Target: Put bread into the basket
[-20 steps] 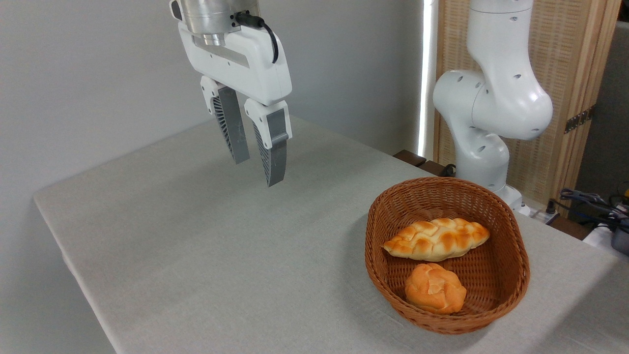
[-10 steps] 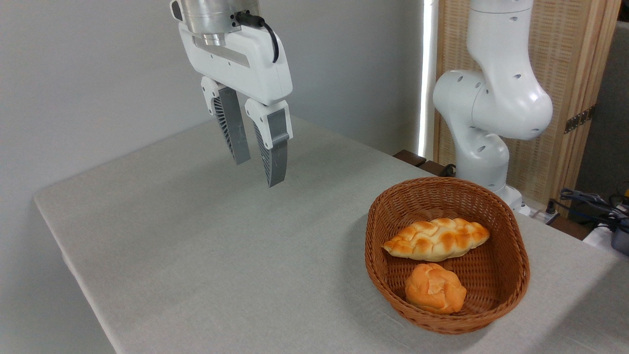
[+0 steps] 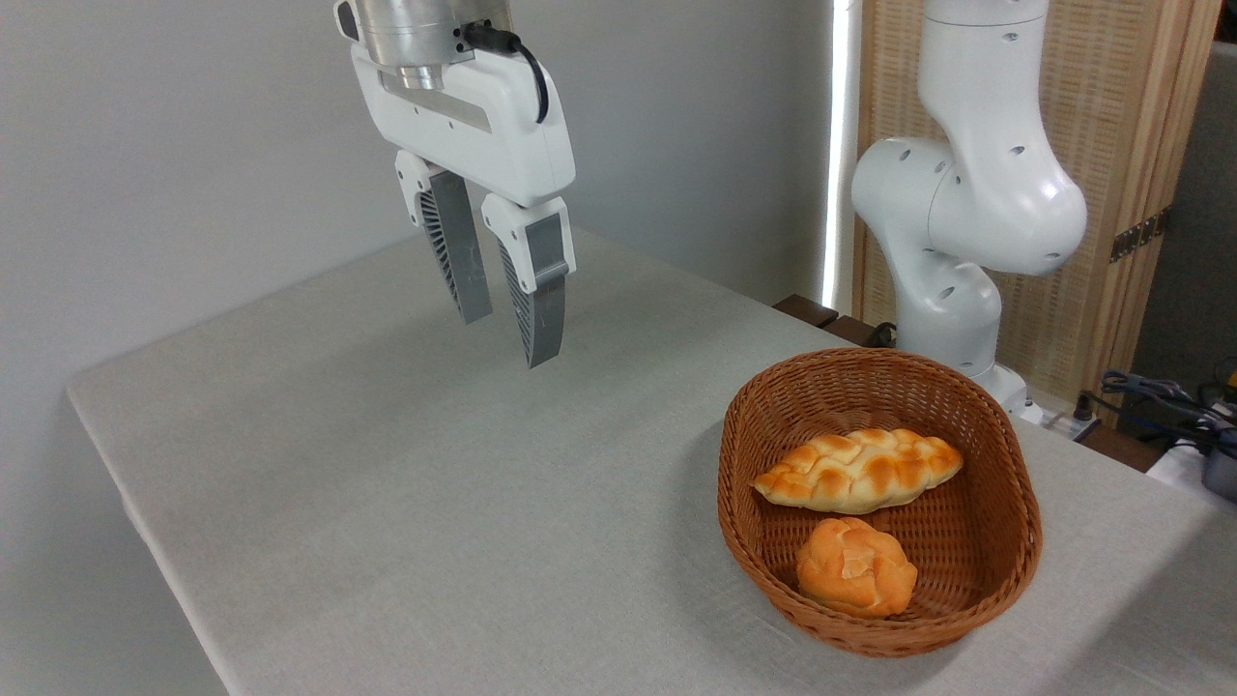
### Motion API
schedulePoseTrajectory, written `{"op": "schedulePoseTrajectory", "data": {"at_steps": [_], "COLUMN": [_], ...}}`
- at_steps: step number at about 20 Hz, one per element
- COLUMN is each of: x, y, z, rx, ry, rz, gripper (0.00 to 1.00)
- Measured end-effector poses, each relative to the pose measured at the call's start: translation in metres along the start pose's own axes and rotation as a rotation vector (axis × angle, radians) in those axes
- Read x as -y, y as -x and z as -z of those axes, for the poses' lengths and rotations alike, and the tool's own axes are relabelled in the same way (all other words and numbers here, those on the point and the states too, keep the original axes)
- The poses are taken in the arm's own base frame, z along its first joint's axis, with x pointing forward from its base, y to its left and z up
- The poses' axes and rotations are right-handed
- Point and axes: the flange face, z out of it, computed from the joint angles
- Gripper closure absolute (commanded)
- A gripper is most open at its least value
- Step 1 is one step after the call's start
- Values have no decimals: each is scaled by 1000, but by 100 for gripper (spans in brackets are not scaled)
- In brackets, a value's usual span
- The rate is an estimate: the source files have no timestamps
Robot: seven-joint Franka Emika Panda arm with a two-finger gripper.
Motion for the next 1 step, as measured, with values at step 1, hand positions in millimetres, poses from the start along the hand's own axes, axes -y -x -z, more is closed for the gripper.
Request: {"op": "schedulePoseTrajectory", "data": {"at_steps": [1], "x": [0], "y": [0], "z": [0], "rx": [0], "ry": [0], "rz": [0], "gripper": [0]}}
